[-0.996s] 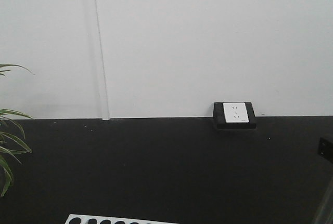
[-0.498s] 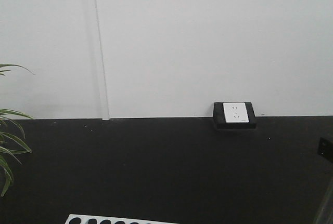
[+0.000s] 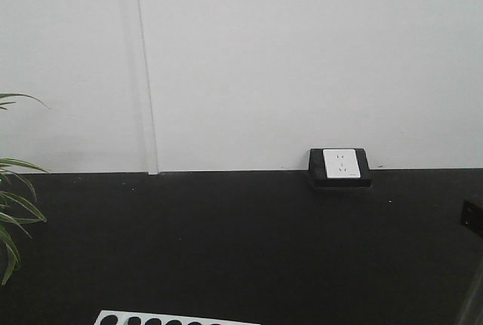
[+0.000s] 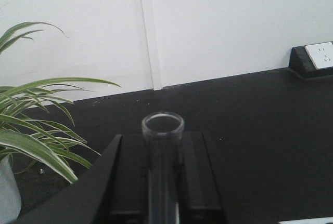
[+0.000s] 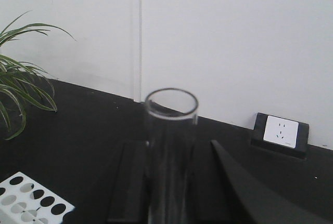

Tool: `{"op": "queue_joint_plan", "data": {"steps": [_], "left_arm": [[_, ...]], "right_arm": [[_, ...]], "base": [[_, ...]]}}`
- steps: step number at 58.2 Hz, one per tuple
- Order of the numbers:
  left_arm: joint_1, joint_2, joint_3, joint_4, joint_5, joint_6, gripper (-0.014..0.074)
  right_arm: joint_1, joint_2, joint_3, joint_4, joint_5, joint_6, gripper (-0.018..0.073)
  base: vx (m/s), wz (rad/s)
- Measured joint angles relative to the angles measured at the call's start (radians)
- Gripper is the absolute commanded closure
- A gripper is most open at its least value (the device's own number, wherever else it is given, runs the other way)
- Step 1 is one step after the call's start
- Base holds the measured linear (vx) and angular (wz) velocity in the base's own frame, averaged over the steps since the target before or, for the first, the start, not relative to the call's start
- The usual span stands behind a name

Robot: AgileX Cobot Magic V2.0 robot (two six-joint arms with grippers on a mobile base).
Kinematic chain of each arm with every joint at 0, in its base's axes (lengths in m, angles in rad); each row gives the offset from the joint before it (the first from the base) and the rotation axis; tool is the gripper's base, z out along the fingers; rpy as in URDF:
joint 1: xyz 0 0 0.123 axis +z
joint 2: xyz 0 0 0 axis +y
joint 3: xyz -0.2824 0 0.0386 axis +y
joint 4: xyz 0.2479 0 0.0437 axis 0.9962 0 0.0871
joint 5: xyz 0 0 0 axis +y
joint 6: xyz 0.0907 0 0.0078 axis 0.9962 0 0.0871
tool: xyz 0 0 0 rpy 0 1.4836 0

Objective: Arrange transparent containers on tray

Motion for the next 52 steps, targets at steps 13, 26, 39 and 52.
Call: {"op": "queue_joint_plan", "data": {"steps": [13, 26, 39, 52], "left_arm": [[0.000, 0.000, 0.000, 0.000, 0.000, 0.000, 0.0486], [0.000, 0.000, 0.000, 0.000, 0.000, 0.000, 0.0486], [0.000, 0.000, 0.000, 0.000, 0.000, 0.000, 0.0486], [0.000, 0.000, 0.000, 0.000, 0.000, 0.000, 0.0486]], "right_arm": [[0.000, 0.000, 0.000, 0.000, 0.005, 0.000, 0.0484], [0.000, 0.000, 0.000, 0.000, 0.005, 0.000, 0.0484], [0.000, 0.000, 0.000, 0.000, 0.005, 0.001, 0.0484], [0.000, 0.000, 0.000, 0.000, 0.005, 0.001, 0.0484]], "base": [[-0.04, 0.00], [-0.10, -0.01], [-0.17, -0.02], [-0.21, 0.04]]}}
